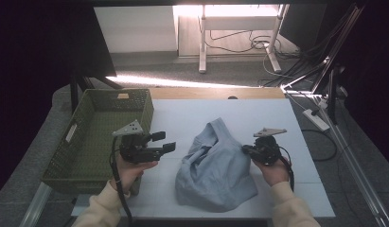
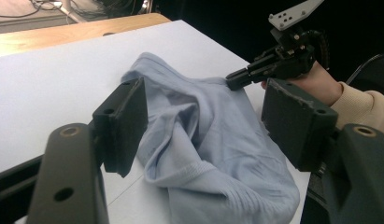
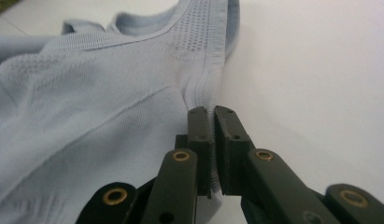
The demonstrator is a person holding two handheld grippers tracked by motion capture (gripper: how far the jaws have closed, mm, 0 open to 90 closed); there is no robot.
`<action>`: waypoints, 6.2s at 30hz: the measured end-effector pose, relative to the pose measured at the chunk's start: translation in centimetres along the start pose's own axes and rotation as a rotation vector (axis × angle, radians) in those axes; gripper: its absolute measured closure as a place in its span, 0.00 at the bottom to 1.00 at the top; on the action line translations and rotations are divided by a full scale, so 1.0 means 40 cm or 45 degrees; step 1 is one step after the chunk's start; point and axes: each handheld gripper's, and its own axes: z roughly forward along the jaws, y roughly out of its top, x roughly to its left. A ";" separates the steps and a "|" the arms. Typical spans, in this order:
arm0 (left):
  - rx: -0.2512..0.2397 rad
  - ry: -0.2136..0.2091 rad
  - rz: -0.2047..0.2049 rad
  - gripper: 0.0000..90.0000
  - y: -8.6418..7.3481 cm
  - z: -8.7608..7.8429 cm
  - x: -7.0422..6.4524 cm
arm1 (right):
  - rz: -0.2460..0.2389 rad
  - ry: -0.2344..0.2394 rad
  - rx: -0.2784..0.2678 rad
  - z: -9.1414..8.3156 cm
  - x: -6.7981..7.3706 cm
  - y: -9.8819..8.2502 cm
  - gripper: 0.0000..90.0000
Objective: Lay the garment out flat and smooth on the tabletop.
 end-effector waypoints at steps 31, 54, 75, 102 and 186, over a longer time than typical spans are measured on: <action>0.084 -0.014 -0.005 0.35 -0.001 0.088 -0.016 | 0.056 -0.007 -0.180 -0.055 -0.011 -0.034 0.60; 0.320 0.034 0.024 0.36 0.024 0.349 0.012 | 0.024 0.026 -0.190 -0.071 0.018 -0.055 0.54; 0.529 0.074 0.115 0.52 -0.024 0.458 0.049 | 0.011 0.013 -0.176 -0.063 0.021 -0.055 0.53; 0.326 0.048 -0.009 0.91 0.004 0.387 0.118 | 0.005 0.006 -0.154 -0.057 0.021 -0.056 0.52; 0.368 0.139 -0.099 0.44 0.020 0.357 0.087 | -0.031 -0.007 -0.117 -0.043 0.028 -0.057 0.51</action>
